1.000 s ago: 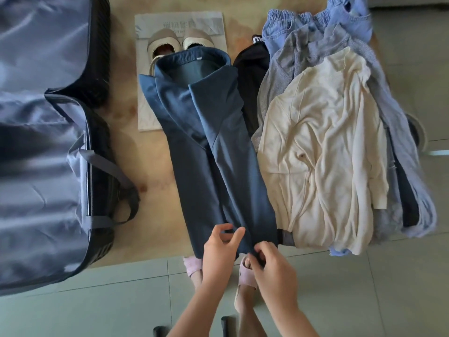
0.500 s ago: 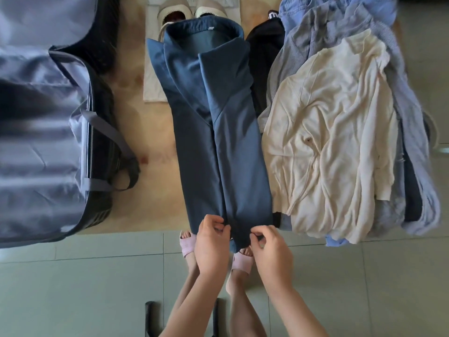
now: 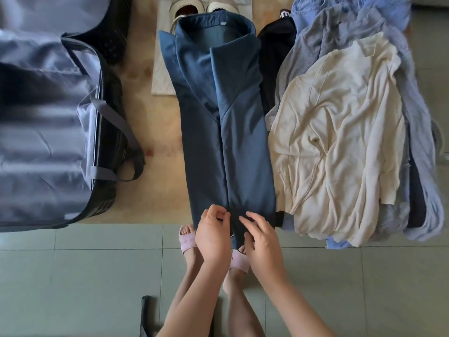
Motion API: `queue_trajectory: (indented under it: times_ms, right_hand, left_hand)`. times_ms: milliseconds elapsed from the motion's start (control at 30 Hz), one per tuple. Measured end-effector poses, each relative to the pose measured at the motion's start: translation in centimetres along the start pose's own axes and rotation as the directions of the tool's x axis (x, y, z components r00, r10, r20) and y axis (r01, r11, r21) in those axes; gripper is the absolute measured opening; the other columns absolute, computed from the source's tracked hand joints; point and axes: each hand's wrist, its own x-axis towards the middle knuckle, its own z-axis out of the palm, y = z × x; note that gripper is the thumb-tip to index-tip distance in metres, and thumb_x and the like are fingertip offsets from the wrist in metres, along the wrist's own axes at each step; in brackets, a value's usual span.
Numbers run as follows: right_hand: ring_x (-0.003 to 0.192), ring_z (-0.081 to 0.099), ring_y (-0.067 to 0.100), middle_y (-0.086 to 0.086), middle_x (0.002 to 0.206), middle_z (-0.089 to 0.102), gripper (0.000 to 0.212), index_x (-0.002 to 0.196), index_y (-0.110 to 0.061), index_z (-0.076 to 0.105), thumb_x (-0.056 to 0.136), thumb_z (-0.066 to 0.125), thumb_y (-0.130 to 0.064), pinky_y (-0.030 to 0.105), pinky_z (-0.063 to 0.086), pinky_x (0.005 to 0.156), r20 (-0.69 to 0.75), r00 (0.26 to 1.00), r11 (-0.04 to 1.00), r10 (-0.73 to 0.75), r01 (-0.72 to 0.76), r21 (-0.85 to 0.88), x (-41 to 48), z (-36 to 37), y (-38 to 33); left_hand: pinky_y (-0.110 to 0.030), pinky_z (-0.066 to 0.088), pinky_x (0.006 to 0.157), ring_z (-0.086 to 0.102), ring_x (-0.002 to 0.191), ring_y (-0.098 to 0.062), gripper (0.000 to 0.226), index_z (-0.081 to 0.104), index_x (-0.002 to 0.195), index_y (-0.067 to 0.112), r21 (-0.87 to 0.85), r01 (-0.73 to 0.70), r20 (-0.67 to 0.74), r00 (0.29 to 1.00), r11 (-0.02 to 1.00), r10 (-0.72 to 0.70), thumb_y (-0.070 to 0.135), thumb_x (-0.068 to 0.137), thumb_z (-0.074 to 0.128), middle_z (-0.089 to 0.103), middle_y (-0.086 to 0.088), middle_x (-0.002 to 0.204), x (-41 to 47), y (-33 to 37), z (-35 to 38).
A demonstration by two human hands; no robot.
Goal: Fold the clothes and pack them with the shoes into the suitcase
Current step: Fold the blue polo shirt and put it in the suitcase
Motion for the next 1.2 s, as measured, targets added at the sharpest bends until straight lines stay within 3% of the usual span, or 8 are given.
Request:
queue_trajectory:
  times_ms: [233,400,500,633,767,900,1067,1200]
  right_hand:
    - [0.111,0.055,0.019,0.001,0.124,0.059,0.046,0.117,-0.020,0.068,0.077,0.066,0.004,0.025,0.040,0.097,-0.007,1.000,1.000,0.014,-0.014,0.017,-0.5,-0.8,0.7]
    - [0.112,0.050,0.020,0.003,0.125,0.056,0.052,0.111,-0.021,0.070,0.068,0.069,0.009,0.036,0.048,0.096,0.046,0.999,0.998,-0.025,0.028,-0.055,-0.3,-0.6,0.3]
    - [0.113,0.047,0.015,0.001,0.122,0.056,0.051,0.116,-0.017,0.068,0.074,0.064,0.011,0.026,0.041,0.100,0.002,1.000,1.000,0.013,-0.013,0.013,-0.2,-1.1,0.4]
    - [0.104,0.050,0.015,0.002,0.110,0.057,0.040,0.112,-0.012,0.067,0.079,0.067,0.009,0.009,0.032,0.096,-0.128,0.973,0.970,0.193,-0.170,0.172,-0.2,-1.6,0.9]
    - [0.096,0.053,0.020,0.002,0.104,0.056,0.035,0.113,-0.012,0.060,0.081,0.071,-0.003,0.024,0.041,0.088,-0.109,0.853,0.812,0.510,-0.436,0.389,0.5,-2.1,1.4]
    - [0.095,0.055,0.019,-0.002,0.096,0.062,0.031,0.104,-0.020,0.059,0.079,0.076,-0.017,0.030,0.042,0.087,0.026,0.799,0.697,0.601,-0.540,0.471,1.7,-2.2,2.3]
    - [0.068,0.045,0.025,-0.006,0.062,0.048,0.024,0.064,-0.027,0.048,0.070,0.060,-0.047,0.039,0.040,0.064,0.027,0.818,0.762,0.574,-0.546,0.349,2.5,-2.0,3.0]
    - [0.080,0.052,0.032,0.002,0.075,0.059,0.025,0.077,-0.016,0.058,0.073,0.065,-0.040,0.043,0.045,0.072,-0.014,0.823,0.793,0.568,-0.543,0.278,2.5,-1.9,2.6]
  left_hand:
    - [-0.002,0.034,0.067,0.058,0.073,-0.001,0.007,0.060,0.089,0.017,-0.084,-0.085,0.016,0.996,0.993,0.087,0.023,0.090,0.062,0.062,0.008,0.086,-1.8,-0.3,0.0]
    - [-0.005,0.034,0.067,0.061,0.082,-0.008,0.010,0.059,0.099,0.020,0.020,-0.207,0.117,0.972,0.978,0.203,0.028,0.093,0.056,0.060,0.010,0.097,-0.8,0.1,0.4]
    - [-0.014,0.035,0.059,0.059,0.081,-0.006,0.013,0.059,0.104,0.019,-0.034,-0.165,0.029,0.986,0.986,0.166,0.026,0.093,0.056,0.058,0.010,0.102,0.2,0.2,-0.2]
    - [-0.023,0.043,0.073,0.054,0.076,0.002,0.009,0.059,0.099,0.024,-0.135,-0.102,-0.084,0.992,0.986,0.091,0.019,0.091,0.059,0.052,0.014,0.094,0.2,-1.7,-1.8]
    - [-0.025,0.035,0.071,0.050,0.087,-0.008,0.021,0.052,0.110,0.022,-0.171,0.026,-0.054,0.998,0.985,-0.035,0.019,0.090,0.060,0.049,0.007,0.106,-1.1,-4.0,-2.8]
    - [-0.018,0.038,0.070,0.056,0.094,-0.009,0.027,0.048,0.108,0.022,-0.292,0.135,0.111,0.988,0.947,-0.106,0.020,0.087,0.065,0.057,0.001,0.111,-1.0,-5.5,-2.5]
    - [-0.022,0.042,0.072,0.057,0.092,-0.023,0.013,0.051,0.090,0.025,-0.300,0.231,0.215,0.962,0.926,-0.170,0.020,0.088,0.063,0.061,-0.009,0.094,0.4,-6.0,-2.3]
    - [-0.013,0.031,0.051,0.040,0.067,-0.020,0.013,0.049,0.083,-0.001,-0.212,0.221,0.228,0.958,0.952,-0.171,0.009,0.091,0.051,0.048,-0.020,0.084,0.7,-6.2,-3.0]
